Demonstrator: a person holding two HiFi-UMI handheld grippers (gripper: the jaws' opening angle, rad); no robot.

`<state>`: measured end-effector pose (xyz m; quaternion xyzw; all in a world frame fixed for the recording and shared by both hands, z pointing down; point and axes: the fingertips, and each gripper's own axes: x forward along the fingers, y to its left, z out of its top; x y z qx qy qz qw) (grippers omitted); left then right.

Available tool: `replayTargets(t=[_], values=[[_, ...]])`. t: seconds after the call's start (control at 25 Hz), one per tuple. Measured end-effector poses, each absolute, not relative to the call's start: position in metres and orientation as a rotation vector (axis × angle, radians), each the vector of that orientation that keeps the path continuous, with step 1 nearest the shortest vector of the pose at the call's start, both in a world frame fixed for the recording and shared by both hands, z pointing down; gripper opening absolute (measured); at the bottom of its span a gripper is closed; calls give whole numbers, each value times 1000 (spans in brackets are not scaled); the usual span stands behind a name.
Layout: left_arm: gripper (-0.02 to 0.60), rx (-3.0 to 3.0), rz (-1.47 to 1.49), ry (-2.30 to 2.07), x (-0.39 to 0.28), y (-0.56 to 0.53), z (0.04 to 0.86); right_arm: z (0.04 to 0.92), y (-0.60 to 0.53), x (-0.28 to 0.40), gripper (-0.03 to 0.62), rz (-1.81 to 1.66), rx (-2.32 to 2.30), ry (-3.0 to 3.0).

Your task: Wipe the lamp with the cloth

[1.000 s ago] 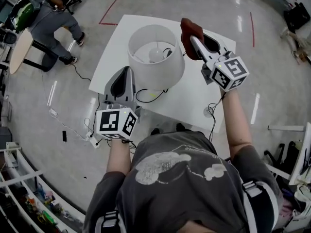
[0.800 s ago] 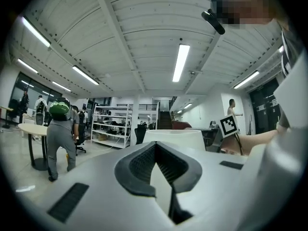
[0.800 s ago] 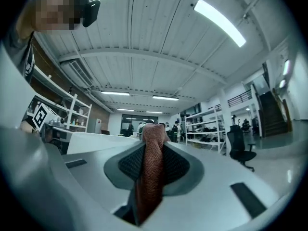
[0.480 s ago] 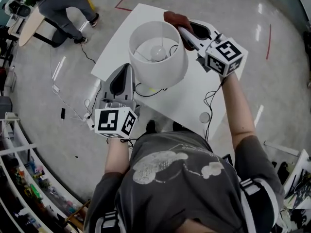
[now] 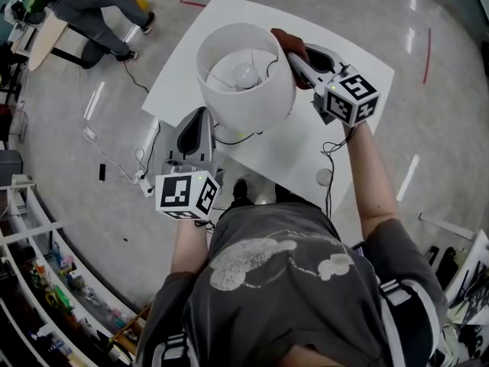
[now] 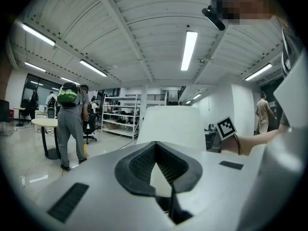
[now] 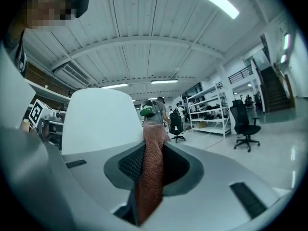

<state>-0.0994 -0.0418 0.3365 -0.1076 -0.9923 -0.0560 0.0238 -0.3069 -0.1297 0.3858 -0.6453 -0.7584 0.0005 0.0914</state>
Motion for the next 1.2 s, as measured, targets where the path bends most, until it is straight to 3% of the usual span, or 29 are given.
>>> replayTargets(t=[0.4, 0.88, 1.2], values=[[8, -198, -223, -3067, -91, -39, 356, 425, -165, -291, 86, 3, -1693, -2338], [8, 56, -215, -3216, -95, -22, 304, 300, -181, -255, 86, 98, -1718, -2642], [8, 266, -224, -3210, -94, -23, 303, 306, -171, -221, 86, 16, -1681, -2691]])
